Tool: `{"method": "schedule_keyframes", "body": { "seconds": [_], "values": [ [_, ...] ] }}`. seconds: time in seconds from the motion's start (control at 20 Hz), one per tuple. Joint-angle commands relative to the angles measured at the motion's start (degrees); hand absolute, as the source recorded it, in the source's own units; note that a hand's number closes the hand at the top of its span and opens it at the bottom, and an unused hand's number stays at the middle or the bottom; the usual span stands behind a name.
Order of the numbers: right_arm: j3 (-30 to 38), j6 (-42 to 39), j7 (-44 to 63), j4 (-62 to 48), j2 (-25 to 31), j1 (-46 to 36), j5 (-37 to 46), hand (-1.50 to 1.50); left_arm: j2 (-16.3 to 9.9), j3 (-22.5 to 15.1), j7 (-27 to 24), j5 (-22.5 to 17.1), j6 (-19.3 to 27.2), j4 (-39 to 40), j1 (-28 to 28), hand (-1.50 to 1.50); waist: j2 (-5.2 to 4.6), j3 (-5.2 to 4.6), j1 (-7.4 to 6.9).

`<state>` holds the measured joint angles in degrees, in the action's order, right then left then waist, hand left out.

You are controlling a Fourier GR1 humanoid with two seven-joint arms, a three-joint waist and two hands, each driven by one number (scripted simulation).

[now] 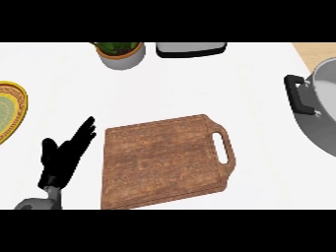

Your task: Pick the tomato from the cutting board and place it in the pot

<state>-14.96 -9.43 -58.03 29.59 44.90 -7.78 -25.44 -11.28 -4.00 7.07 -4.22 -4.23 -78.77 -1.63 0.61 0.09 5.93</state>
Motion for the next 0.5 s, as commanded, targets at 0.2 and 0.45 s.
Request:
{"method": "schedule_keyframes", "body": {
  "seconds": [0.2,0.45],
  "values": [
    [9.67,-10.74,-14.63,-9.06,15.86,11.23,-4.54,1.5,0.09,-1.76,0.86,0.44,-1.81,-1.39,-0.32,0.0,-0.43,0.14,-4.29],
    [11.83,-5.41,-14.17,-8.16,17.87,10.46,-3.48,1.5,2.24,-3.56,2.14,1.17,-1.35,-2.15,-1.72,0.0,-0.47,0.06,-5.3]
  ]
}}
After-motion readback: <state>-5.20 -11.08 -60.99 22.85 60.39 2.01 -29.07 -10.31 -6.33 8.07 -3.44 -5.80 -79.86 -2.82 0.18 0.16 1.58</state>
